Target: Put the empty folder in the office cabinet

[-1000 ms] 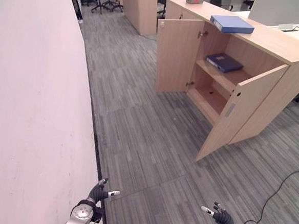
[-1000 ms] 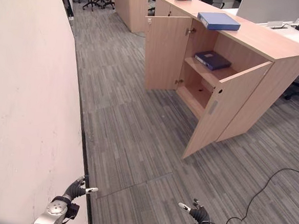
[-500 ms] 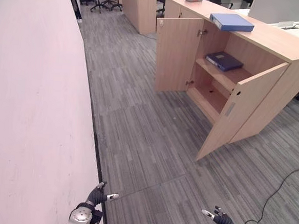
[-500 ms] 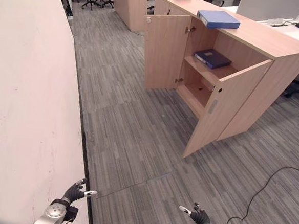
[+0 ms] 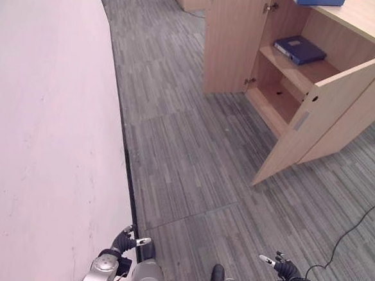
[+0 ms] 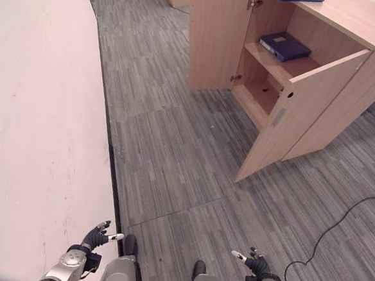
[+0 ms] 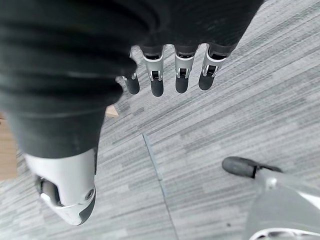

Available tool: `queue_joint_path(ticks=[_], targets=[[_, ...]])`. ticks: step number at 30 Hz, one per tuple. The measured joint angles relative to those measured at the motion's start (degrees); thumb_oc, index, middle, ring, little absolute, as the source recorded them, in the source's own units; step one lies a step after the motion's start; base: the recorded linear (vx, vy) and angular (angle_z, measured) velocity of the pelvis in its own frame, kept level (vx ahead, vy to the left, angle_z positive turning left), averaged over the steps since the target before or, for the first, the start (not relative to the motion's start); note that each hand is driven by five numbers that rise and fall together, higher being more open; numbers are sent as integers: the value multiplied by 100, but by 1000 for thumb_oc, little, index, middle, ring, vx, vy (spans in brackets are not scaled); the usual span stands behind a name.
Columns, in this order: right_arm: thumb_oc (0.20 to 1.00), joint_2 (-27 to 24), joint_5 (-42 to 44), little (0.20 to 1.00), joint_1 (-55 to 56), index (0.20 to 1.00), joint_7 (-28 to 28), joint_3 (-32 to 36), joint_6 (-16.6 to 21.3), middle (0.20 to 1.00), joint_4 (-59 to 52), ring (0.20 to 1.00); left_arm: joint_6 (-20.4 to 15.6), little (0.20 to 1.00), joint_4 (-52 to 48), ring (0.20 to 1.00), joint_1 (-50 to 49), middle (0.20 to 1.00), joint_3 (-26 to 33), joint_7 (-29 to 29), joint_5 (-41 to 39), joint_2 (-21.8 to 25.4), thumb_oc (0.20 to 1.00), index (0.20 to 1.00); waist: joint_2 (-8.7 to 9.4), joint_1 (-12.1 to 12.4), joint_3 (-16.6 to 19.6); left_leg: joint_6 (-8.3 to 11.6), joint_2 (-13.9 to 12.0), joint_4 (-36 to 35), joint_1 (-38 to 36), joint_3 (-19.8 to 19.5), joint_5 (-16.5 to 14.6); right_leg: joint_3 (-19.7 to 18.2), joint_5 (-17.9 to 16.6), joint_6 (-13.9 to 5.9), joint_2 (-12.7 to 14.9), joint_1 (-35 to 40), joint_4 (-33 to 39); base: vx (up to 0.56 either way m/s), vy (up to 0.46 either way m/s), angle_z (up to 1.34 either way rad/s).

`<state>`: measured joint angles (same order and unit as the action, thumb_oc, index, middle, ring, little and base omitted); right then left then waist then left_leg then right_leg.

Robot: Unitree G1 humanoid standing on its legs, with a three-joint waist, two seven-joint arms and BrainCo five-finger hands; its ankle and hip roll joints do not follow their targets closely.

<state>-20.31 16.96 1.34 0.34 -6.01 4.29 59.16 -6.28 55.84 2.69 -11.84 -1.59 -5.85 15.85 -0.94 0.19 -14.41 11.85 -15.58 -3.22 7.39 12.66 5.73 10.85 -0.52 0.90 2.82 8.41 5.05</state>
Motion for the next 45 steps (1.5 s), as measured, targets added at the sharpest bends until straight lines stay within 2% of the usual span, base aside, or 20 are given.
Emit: queue_joint_path(ticks=[4, 5, 6, 7, 8, 9, 14, 16, 17, 19, 21, 25, 28, 31, 33, 35, 38, 41, 42, 45], targets=[[1000, -14, 2, 1000, -122, 1000, -31, -15, 14, 1000, 186, 1000, 35, 1000, 282, 1000, 112, 1000, 18, -6, -4, -26, 1000, 1000, 54, 62, -45, -35, 59, -141, 21, -26, -65, -432, 173, -225, 298, 135, 43, 404, 105, -42], [1000, -186, 3, 1000, -59, 1000, -25, -43, 12, 1000, 182, 1000, 53, 1000, 305, 1000, 61, 1000, 110, -8, -6, -159, 1000, 1000, -205, 97, 89, -109, -12, 109, -5, -113, -692, -658, 245, -442, 269, 171, -37, 533, 176, -67], [1000, -270, 2, 1000, -19, 1000, -48, -10, -3, 1000, 238, 1000, 23, 1000, 335, 1000, 41, 1000, 232, -1, -5, -287, 1000, 1000, -431, 158, 93, 42, -168, 185, 25, -214, -361, -715, 460, -738, 190, 61, -570, 859, 320, -62], [1000, -39, 2, 1000, 4, 1000, -32, -44, -63, 1000, 419, 1000, -52, 1000, 481, 1000, 85, 1000, 790, -136, -69, -521, 1000, 1000, -258, 381, 140, 178, -89, 596, 68, -83, -228, -979, 1241, -783, 372, -527, -2233, 624, 256, -41], [1000, 246, -1, 1000, 73, 1000, -3, -114, -70, 1000, 424, 1000, -45, 1000, 432, 1000, -80, 1000, 731, -132, -68, -516, 1000, 1000, 186, 435, 285, 143, 198, 905, 115, -20, -235, -1177, 1720, -553, 647, -807, -2652, 466, 190, -27], [1000, 371, -2, 1000, 66, 1000, 28, -137, -65, 1000, 405, 1000, -36, 1000, 382, 1000, -154, 1000, 735, -94, -169, -475, 1000, 1000, 357, 454, 440, 24, 293, 1191, 352, -16, -258, -1354, 1914, -820, 768, -765, -2433, 431, 169, -16], [1000, 619, -8, 1000, -32, 1000, 101, -127, -67, 1000, 466, 1000, 1, 1000, 368, 1000, -95, 1000, 563, -112, -170, -215, 1000, 1000, 713, 600, 510, -644, 663, 1520, 316, 198, -344, -1364, 1428, -1066, 1143, -182, -1324, 359, 186, -19], [1000, 754, -7, 1000, -402, 1000, 86, -112, -62, 1000, 628, 1000, 8, 1000, 383, 1000, -4, 1000, 552, -120, -174, 175, 1000, 1000, 825, 620, 376, -749, 449, 2563, 636, 168, -538, -1497, 1066, -1191, 990, -573, -2212, 311, 258, -60], [1000, 347, -7, 1000, -254, 1000, 83, -94, -53, 1000, 612, 1000, -5, 1000, 333, 1000, -121, 1000, 451, -126, -187, 7, 1000, 1000, 376, 643, 647, -1102, 697, 1402, 518, 154, -525, -1637, 820, -1692, 892, -1132, -3197, 260, 235, -61], [1000, 343, -4, 1000, -397, 1000, 46, -87, -74, 1000, 627, 1000, -7, 1000, 273, 1000, -29, 1000, 460, -129, -239, 85, 1000, 1000, 492, 580, 533, -1178, 960, 1432, 354, 290, -735, -1683, 639, -1725, 1102, -1363, -3751, 282, 231, -25], [1000, 284, 0, 1000, -486, 1000, 20, -118, -64, 1000, 546, 1000, -18, 1000, 201, 1000, 30, 1000, 514, -135, -270, 140, 1000, 1000, 140, 345, 318, -1379, 1102, 779, -189, 157, -627, -1766, -363, -1746, 1004, -2053, -4944, 484, 239, 2], [1000, 266, 46, 1000, -498, 1000, -17, 0, 13, 1000, 310, 1000, -24, 1000, 181, 1000, 61, 1000, 504, -181, -298, 235, 1000, 1000, -298, -75, 20, -1362, 1116, -80, -931, 50, -421, -669, 678, -1306, 949, -2833, -3650, 475, -53, 7], [1000, 296, 216, 1000, -413, 1000, -51, 199, -12, 1000, 633, 1000, -55, 1000, 321, 1000, 128, 1000, 534, -241, -291, 304, 1000, 1000, -133, -314, -33, -1098, 1364, -210, -1332, -48, -707, -306, 93, -1349, 1155, -2740, -325, 625, -190, 48], [1000, 279, 212, 1000, -194, 1000, -110, 411, -5, 1000, 793, 1000, -64, 1000, 372, 1000, -122, 1000, 497, -250, -225, 281, 1000, 1000, -75, -467, 13, -709, 1231, -253, -1928, -31, -1099, 240, -21, -1281, 1315, -2721, -287, 549, -223, 14], [1000, 155, 214, 1000, -138, 1000, -151, 512, -11, 1000, 885, 1000, -27, 1000, 439, 1000, -191, 1000, 384, -230, -210, 159, 1000, 1000, -432, -509, -13, -547, 825, -249, -2300, -44, -1364, 495, -672, -1038, 1067, -2753, -959, 452, -209, -5], [1000, -65, 214, 1000, -128, 1000, -159, 650, -21, 1000, 923, 1000, -56, 1000, 318, 1000, -224, 1000, 411, -218, -212, -58, 1000, 1000, -775, -646, 92, -393, 424, -6, -2423, -15, -1100, 576, -812, -918, 779, -2785, -1471, 376, -220, 6], [1000, -393, 220, 1000, -206, 1000, -188, 858, -33, 1000, 1027, 1000, -135, 1000, 238, 1000, -20, 1000, 412, -191, -230, -221, 1000, 1000, -764, -796, 99, 119, 196, 1035, -2177, -301, -268, 714, -462, -443, 604, -2294, -1413, 315, -304, -7], [1000, -439, 225, 1000, -219, 1000, -236, 1018, -80, 1000, 1098, 1000, -168, 1000, 57, 1000, 24, 1000, 464, -170, -303, -231, 1000, 1000, -463, -887, 8, 538, 130, 2871, -1399, -580, 613, 636, -263, -69, 590, -1807, -1221, 351, -262, -16], [1000, -515, 236, 1000, -236, 1000, -256, 1055, -95, 1000, 1120, 1000, -163, 1000, 112, 1000, -25, 1000, 489, -163, -307, -241, 1000, 1000, -385, -878, -26, 289, 84, 3572, -1167, -519, 1166, 507, -206, 74, 515, -1611, -1222, 356, -187, -61], [1000, -529, 445, 1000, -232, 1000, -273, 1003, -129, 1000, 1127, 1000, -126, 1000, 235, 1000, 13, 1000, 461, -165, -332, -225, 1000, 1000, -169, -887, -9, 360, -23, 3810, -888, 251, 1062, 242, 31, 302, 424, -1193, -1072, 341, -38, -49]])
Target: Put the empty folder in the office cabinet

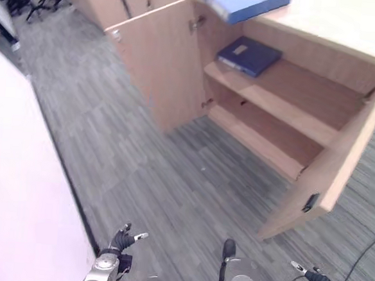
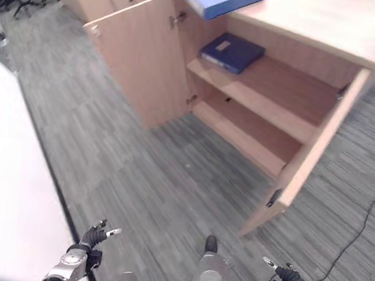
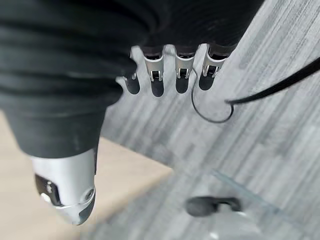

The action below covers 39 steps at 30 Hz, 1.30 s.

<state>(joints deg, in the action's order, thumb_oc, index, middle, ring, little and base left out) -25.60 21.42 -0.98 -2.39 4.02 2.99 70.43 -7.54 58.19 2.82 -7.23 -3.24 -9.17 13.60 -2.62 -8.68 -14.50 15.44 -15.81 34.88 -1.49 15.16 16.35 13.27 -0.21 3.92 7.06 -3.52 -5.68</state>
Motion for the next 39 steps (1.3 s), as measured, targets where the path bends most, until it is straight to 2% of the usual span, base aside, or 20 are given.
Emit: queue_joint_path(ticks=[2, 6, 9, 15, 18, 19, 20, 22, 24, 25, 27, 28, 29, 31, 32, 33, 34, 35, 36, 39], targets=[[1000, 70, 52, 1000, 43, 1000, 3, 89, 6, 1000, -9, 1000, 7, 1000, -8, 1000, 112, 1000, -24, -1, -69, 31, 1000, 1000, 46, 13, -7, -14, -145, -99, 264, 223, -45, -139, -28, 49, -176, 298, 294, 392, 142, -41], [1000, 133, 482, 1000, 162, 1000, 7, 184, 6, 1000, -5, 1000, 4, 1000, -59, 1000, 153, 1000, -194, 5, -72, 59, 1000, 1000, 3, 81, 109, 3, -189, -2387, -144, 325, -277, -392, -105, 83, -404, 534, 499, 396, 257, -36], [1000, 195, 745, 1000, 187, 1000, 10, 467, 24, 1000, 201, 1000, 14, 1000, -75, 1000, 157, 1000, -334, 6, -106, 58, 1000, 1000, -52, 89, 117, 40, -158, -4078, -249, 88, -288, -657, -74, -156, -520, 942, 893, 456, 266, -56], [1000, 152, 899, 1000, 587, 1000, -10, 800, -1, 1000, 433, 1000, 19, 1000, 14, 1000, 168, 1000, -505, 14, -121, 64, 1000, 1000, -280, 162, 56, 88, -332, -4006, 329, -1443, -267, -1945, 245, -564, -263, 1289, 911, 425, 305, -103], [1000, 6, 897, 1000, 875, 1000, -11, 801, -19, 1000, 395, 1000, 16, 1000, -42, 1000, 162, 1000, -649, 19, -115, 45, 1000, 1000, -349, 134, 115, -243, -314, -3729, 524, -1717, -499, -2540, 477, -1015, 54, 1225, 792, 315, 416, -123], [1000, -109, 899, 1000, 972, 1000, -9, 797, 2, 1000, 383, 1000, 13, 1000, -53, 1000, 144, 1000, -676, 19, -110, 1, 1000, 1000, -537, 145, 226, -419, -272, -3630, 514, -1724, -748, -2687, 546, -1251, 104, 1221, 810, 154, 312, -74], [1000, 235, 897, 1000, 978, 1000, -26, 741, -25, 1000, 419, 1000, 21, 1000, -14, 1000, 189, 1000, -633, -3, -107, 169, 1000, 1000, -97, 44, 296, -278, 124, -3574, 523, -1533, -1111, -2826, 642, -1404, 535, 1119, 610, 284, 573, -39], [1000, 864, 902, 1000, 1183, 1000, -2, 799, -68, 1000, 410, 1000, 0, 1000, -42, 1000, 435, 1000, -676, -20, -87, 575, 1000, 1000, 376, 36, 390, -401, 526, -3333, 599, -1317, -1214, -2807, 322, -1375, 783, 1003, 471, 197, 430, -21], [1000, 1226, 900, 1000, 1196, 1000, 67, 736, -81, 1000, 328, 1000, 28, 1000, -120, 1000, 431, 1000, -808, -7, -51, 763, 1000, 1000, 499, -31, 463, -681, 715, -3334, 487, -985, -1306, -3000, -153, -1486, 918, 782, 281, 77, 334, -62], [1000, 1278, 900, 1000, 1129, 1000, 93, 718, -78, 1000, 207, 1000, 41, 1000, -371, 1000, 407, 1000, -899, 10, -47, 776, 1000, 1000, 396, 3, 427, -796, 732, -3416, 389, -744, -1364, -3122, -349, -1511, 905, 397, -187, 35, 361, -72], [1000, 1258, 899, 1000, 1055, 1000, 147, 676, -104, 1000, 113, 1000, 8, 1000, -712, 1000, 381, 1000, -972, 35, -44, 706, 1000, 1000, 195, -9, 389, -1091, 910, -3713, 78, -460, -1188, -2788, -343, -1725, 1118, 16, -817, 0, 508, -71], [1000, 1263, 899, 1000, 985, 1000, 133, 622, -86, 1000, 97, 1000, -2, 1000, -865, 1000, 363, 1000, -968, 43, -45, 717, 1000, 1000, 213, 40, 389, -1169, 1018, -3794, -34, -219, -1215, -2284, -1115, -1648, 1310, -118, -861, -13, 500, -112], [1000, 1214, 897, 1000, 811, 1000, 118, 486, -93, 1000, -35, 1000, -3, 1000, -948, 1000, 331, 1000, -975, 48, -46, 702, 1000, 1000, 29, 224, 304, -1202, 962, -4003, -159, 148, -1208, -1368, -1384, -1626, 1446, -378, -1004, 19, 362, -115], [1000, 1239, 894, 1000, 601, 1000, 120, 251, -94, 1000, -139, 1000, 15, 1000, -954, 1000, 335, 1000, -957, 50, -44, 572, 1000, 1000, -135, 242, 260, -1312, 1058, -4063, -295, 325, -1313, -267, -1303, -1644, 1498, -510, -1262, 79, 624, -89], [1000, 1248, 899, 1000, 472, 1000, 103, 203, -86, 1000, -151, 1000, -4, 1000, -949, 1000, 247, 1000, -868, 48, -39, 541, 1000, 1000, -198, 294, 162, -1351, 933, -4062, -379, 420, -1317, -377, -688, -1846, 1282, -874, -1974, 60, 412, -80], [1000, 1245, 889, 1000, 414, 1000, 144, 141, -70, 1000, -214, 1000, 13, 1000, -843, 1000, 148, 1000, -773, 59, -32, 559, 1000, 1000, -306, 319, 119, -1352, 728, -4065, -436, 546, -1326, -411, -129, -1765, 862, -1077, -2438, 25, 131, -57], [1000, 1211, 884, 1000, 426, 1000, 182, -51, -48, 1000, -309, 1000, 82, 1000, -745, 1000, 20, 1000, -780, 144, 61, 605, 1000, 1000, -211, 184, 206, -1294, 670, -4063, -362, 548, -1334, -128, 235, -1477, 416, -1084, -2235, 39, 131, -22], [1000, 1220, 875, 1000, 459, 1000, 180, -170, -58, 1000, -284, 1000, 82, 1000, -747, 1000, -21, 1000, -777, 162, 87, 661, 1000, 1000, -57, 198, 228, -1224, 710, -4060, -408, 560, -1354, 248, 257, -1390, 329, -983, -1814, 66, 61, -2], [1000, 1218, 837, 1000, 558, 1000, 181, -220, -66, 1000, -254, 1000, 103, 1000, -772, 1000, -52, 1000, -780, 168, 109, 688, 1000, 1000, 104, 283, 279, -1041, 745, -4060, -420, 646, -1338, 876, 432, -749, 364, -708, -1258, 65, -23, 1], [1000, 1006, 829, 1000, 534, 1000, 184, -260, -60, 1000, -229, 1000, 122, 1000, -785, 1000, -101, 1000, -789, 230, 121, 560, 1000, 1000, -48, 316, 246, -928, 455, -4001, -525, 594, -1220, 922, 300, -580, -107, -341, -786, 78, -23, -6]])
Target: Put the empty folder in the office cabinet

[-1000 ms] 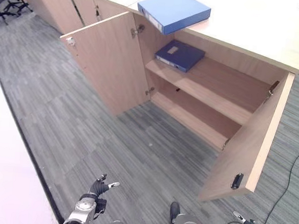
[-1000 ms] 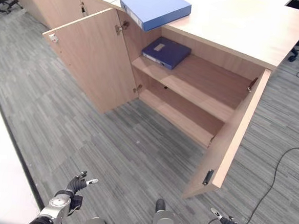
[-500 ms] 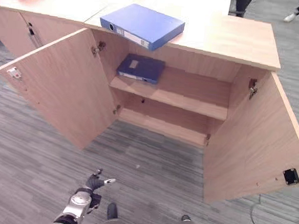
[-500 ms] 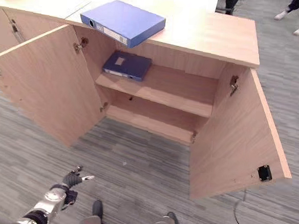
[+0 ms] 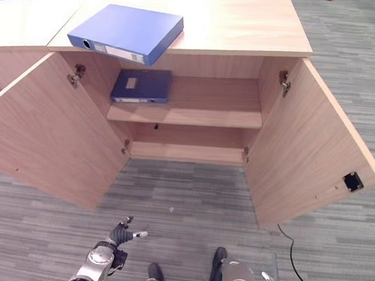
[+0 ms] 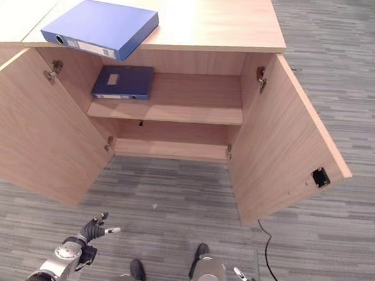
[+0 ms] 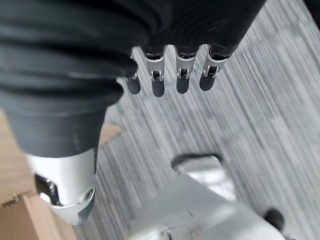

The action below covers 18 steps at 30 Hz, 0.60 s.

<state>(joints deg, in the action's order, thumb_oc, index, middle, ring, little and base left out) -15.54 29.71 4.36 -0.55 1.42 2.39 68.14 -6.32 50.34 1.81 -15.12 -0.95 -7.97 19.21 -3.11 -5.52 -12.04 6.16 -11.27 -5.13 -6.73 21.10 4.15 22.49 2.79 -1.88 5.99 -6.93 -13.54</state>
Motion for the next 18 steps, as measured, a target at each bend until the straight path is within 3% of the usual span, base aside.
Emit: queue_joint_path(ticks=[3, 4, 6, 7, 9, 13, 16, 18], targets=[[1000, -263, -23, 1000, -165, 1000, 54, -64, 1, 1000, 8, 1000, -32, 1000, 181, 1000, 97, 1000, 147, 22, -9, -193, 1000, 1000, -151, -21, 41, 194, -78, 445, 147, -91, -8, -68, 107, -35, -100, 76, 185, -14, -63, -6], [1000, -259, -183, 1000, -222, 1000, 58, -125, -10, 1000, 149, 1000, -87, 1000, 355, 1000, 301, 1000, 310, -7, -28, -252, 1000, 1000, -22, -10, -2, 302, -97, 1377, 715, -277, 5, -386, 112, -23, -62, 36, 325, 40, 39, 36], [1000, -275, -216, 1000, -272, 1000, 49, -125, -38, 1000, 206, 1000, -83, 1000, 331, 1000, 429, 1000, 322, -30, -61, -245, 1000, 1000, 168, 86, -120, 613, -95, 2141, 1175, -502, 183, -580, -61, 5, 43, 170, 587, 108, 107, 10], [1000, -328, -215, 1000, -281, 1000, 48, -126, -29, 1000, 202, 1000, -95, 1000, 330, 1000, 341, 1000, 322, -34, -63, -262, 1000, 1000, 189, 184, -135, 623, -160, 2034, 1133, -546, 188, -619, -159, 56, 30, 235, 689, 176, 164, -26], [1000, -476, -216, 1000, -281, 1000, 49, -113, -2, 1000, 172, 1000, -59, 1000, 366, 1000, 141, 1000, 322, -37, -62, -306, 1000, 1000, -39, 140, -79, 631, -511, 1174, 969, -565, 217, -560, -167, 44, -180, 445, 912, 235, 230, -13], [1000, -557, -221, 1000, -268, 1000, 50, -118, -14, 1000, 162, 1000, -61, 1000, 375, 1000, 140, 1000, 322, -73, -61, -311, 1000, 1000, -90, 182, -53, 637, -650, 134, 854, -960, 336, -612, -149, 32, -288, 475, 959, 217, 261, -8], [1000, -577, -298, 1000, -300, 1000, 41, -126, -27, 1000, 185, 1000, -72, 1000, 576, 1000, 234, 1000, 321, -92, -80, -335, 1000, 1000, 24, 396, -88, 757, -818, -68, 905, -1804, 434, -858, -149, 22, -314, 496, 989, 195, 256, -34], [1000, -590, -424, 1000, -376, 1000, 42, -105, 3, 1000, 158, 1000, -58, 1000, 620, 1000, 241, 1000, 319, -99, -82, -344, 1000, 1000, 97, 458, -128, 765, -1025, -59, 1036, -1865, 427, -1012, -154, -54, -218, 535, 1009, 257, 329, -34]])
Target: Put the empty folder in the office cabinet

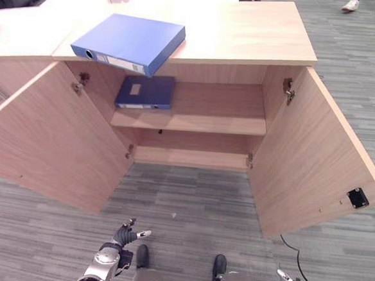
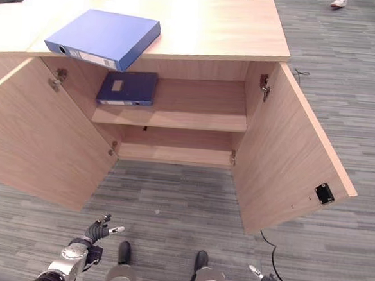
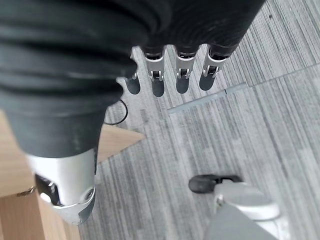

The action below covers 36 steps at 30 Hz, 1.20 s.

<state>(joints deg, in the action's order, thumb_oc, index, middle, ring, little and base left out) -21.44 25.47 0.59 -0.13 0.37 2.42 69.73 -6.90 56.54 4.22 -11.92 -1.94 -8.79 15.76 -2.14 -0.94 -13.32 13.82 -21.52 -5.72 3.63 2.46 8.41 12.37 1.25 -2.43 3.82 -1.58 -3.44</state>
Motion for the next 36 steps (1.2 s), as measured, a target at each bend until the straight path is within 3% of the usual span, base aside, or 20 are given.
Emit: queue_joint_path(ticks=[2, 5, 6, 8, 9, 10, 12, 14, 18, 19, 20, 21, 23, 27, 30, 32, 33, 34, 35, 36], targets=[[1000, -6, -12, 1000, 25, 1000, -5, -1, -33, 1000, 16, 1000, -1, 1000, 8, 1000, -2, 1000, -2, 0, 0, -2, 1000, 1000, -7, 1, -7, -13, -106, 45, 78, 8, 10, -57, -1, -71, 130, 112, -4, 282, 311, -12], [1000, -160, -12, 1000, 199, 1000, 10, 47, -18, 1000, 6, 1000, -5, 1000, 3, 1000, -63, 1000, -160, 23, 6, -48, 1000, 1000, -261, 4, 131, -75, -42, 150, 198, 229, 2, -47, -53, -552, 332, 534, 236, 326, 375, 0], [1000, -240, -15, 1000, 278, 1000, 9, 2, -43, 1000, 22, 1000, -4, 1000, 38, 1000, -75, 1000, -156, 26, 7, -97, 1000, 1000, -395, 14, 208, -224, 32, 180, 208, 264, 7, -53, -19, -742, 393, 642, 261, 181, 255, 4], [1000, 172, -19, 1000, 364, 1000, 77, -86, -52, 1000, 11, 1000, -5, 1000, 62, 1000, -47, 1000, -127, 9, 7, 156, 1000, 1000, -7, 10, 307, -323, 603, 364, 163, 325, 143, -363, 16, -773, 913, 690, 179, 270, 404, 28], [1000, 420, -21, 1000, 307, 1000, 75, -36, -58, 1000, 29, 1000, -7, 1000, 58, 1000, 123, 1000, -118, 3, 14, 405, 1000, 1000, 380, 28, 340, -486, 1030, 459, 216, 372, -19, -397, -190, -819, 1290, 704, 137, 178, 306, 45], [1000, 481, -21, 1000, 262, 1000, 68, -32, -63, 1000, 52, 1000, 6, 1000, 69, 1000, 179, 1000, -129, 8, 14, 473, 1000, 1000, 441, 40, 339, -542, 1168, 481, 215, 381, -53, -410, -266, -814, 1430, 677, 69, 175, 381, 20], [1000, 530, -20, 1000, 113, 1000, 70, -35, -51, 1000, 7, 1000, -2, 1000, -36, 1000, 190, 1000, -150, 7, 15, 532, 1000, 1000, 427, 161, 346, -726, 1310, 491, 175, 607, -154, -621, -658, -799, 1606, 356, -245, 104, 261, -22], [1000, 587, -19, 1000, -108, 1000, 55, -37, -45, 1000, -28, 1000, -1, 1000, -81, 1000, 210, 1000, -151, 12, 16, 595, 1000, 1000, 453, 186, 317, -913, 1474, 596, 179, 787, -319, -674, -1082, -1027, 1758, 151, -424, 88, 322, -31], [1000, 662, -13, 1000, -374, 1000, 19, -229, -39, 1000, -280, 1000, -3, 1000, -487, 1000, 107, 1000, -117, 30, 13, 623, 1000, 1000, 350, 238, 186, -1214, 1616, 492, -39, 1050, -569, 67, -1981, -802, 1971, -302, -1050, 142, 441, -34], [1000, 662, -13, 1000, -407, 1000, 22, -299, -19, 1000, -299, 1000, -3, 1000, -484, 1000, 102, 1000, -94, 26, 13, 589, 1000, 1000, 273, 232, 134, -1322, 1644, 288, -222, 1060, -510, -46, -2033, -879, 1996, -538, -1492, 181, 350, -19], [1000, 679, -12, 1000, -407, 1000, 29, -306, -13, 1000, -322, 1000, 5, 1000, -443, 1000, 132, 1000, -90, 27, 14, 559, 1000, 1000, 190, 186, 100, -1392, 1623, 82, -343, 1047, -465, -175, -1615, -1167, 1901, -785, -1890, 101, 154, 1], [1000, 705, -5, 1000, -392, 1000, 50, -335, -16, 1000, -402, 1000, 28, 1000, -365, 1000, 167, 1000, -89, 28, 13, 511, 1000, 1000, 94, 130, 59, -1447, 1562, 19, -378, 984, -454, -396, -599, -1179, 1409, -1081, -2246, 165, 171, 6], [1000, 689, 30, 1000, -400, 1000, 40, -485, -7, 1000, -444, 1000, 38, 1000, -263, 1000, 168, 1000, -98, 19, 11, 508, 1000, 1000, 141, 102, 34, -1465, 1604, 5, -363, 995, -467, -192, -160, -999, 992, -1251, -1868, 195, 46, 16], [1000, 652, 40, 1000, -479, 1000, 16, -470, 2, 1000, -431, 1000, 50, 1000, -4, 1000, 135, 1000, -93, -2, 9, 441, 1000, 1000, 168, 13, -52, -1444, 1638, 52, -422, 915, -598, 310, -286, -792, 693, -1297, -158, 309, -59, 11], [1000, 613, 45, 1000, -504, 1000, 12, -361, 1, 1000, -376, 1000, 45, 1000, 224, 1000, 263, 1000, -96, -10, 19, 348, 1000, 1000, 122, -333, -195, -1246, 1627, 50, -595, 593, -716, 38, -963, -949, 921, -1313, 892, 391, -115, 50], [1000, 650, 46, 1000, -255, 1000, 21, -275, -4, 1000, -229, 1000, 41, 1000, 242, 1000, 243, 1000, -151, -3, 35, 362, 1000, 1000, 260, -493, -165, -921, 1639, -6, -856, 332, -863, -419, -754, -937, 1050, -980, 757, 236, -57, 78], [1000, 514, 46, 1000, -118, 1000, 16, -238, -18, 1000, -150, 1000, 21, 1000, 176, 1000, 206, 1000, -147, -26, 35, 216, 1000, 1000, 123, -491, -193, -767, 1414, 6, -1042, 382, -958, -432, -1073, -840, 870, -998, 459, 357, -174, 54], [1000, 266, 46, 1000, -113, 1000, 16, -206, -4, 1000, -168, 1000, -2, 1000, 145, 1000, 142, 1000, -137, 7, 44, 30, 1000, 1000, -135, -578, -151, -782, 1264, 182, -1115, 545, -912, -380, -1040, -726, 638, -912, 364, 394, -296, 11], [1000, 181, 46, 1000, -112, 1000, 16, -169, 4, 1000, -172, 1000, -4, 1000, 122, 1000, 103, 1000, -129, 12, 44, -23, 1000, 1000, -243, -642, -122, -783, 1191, 214, -1135, 661, -920, -343, -1020, -689, 540, -842, 394, 292, -253, 7], [1000, 61, 43, 1000, -167, 1000, 13, -52, 0, 1000, -174, 1000, -19, 1000, 73, 1000, 88, 1000, -97, 14, 38, -89, 1000, 1000, -383, -676, -75, -629, 1029, 276, -1227, 689, -774, -181, -942, -515, 387, -681, 424, 159, -212, 10]])
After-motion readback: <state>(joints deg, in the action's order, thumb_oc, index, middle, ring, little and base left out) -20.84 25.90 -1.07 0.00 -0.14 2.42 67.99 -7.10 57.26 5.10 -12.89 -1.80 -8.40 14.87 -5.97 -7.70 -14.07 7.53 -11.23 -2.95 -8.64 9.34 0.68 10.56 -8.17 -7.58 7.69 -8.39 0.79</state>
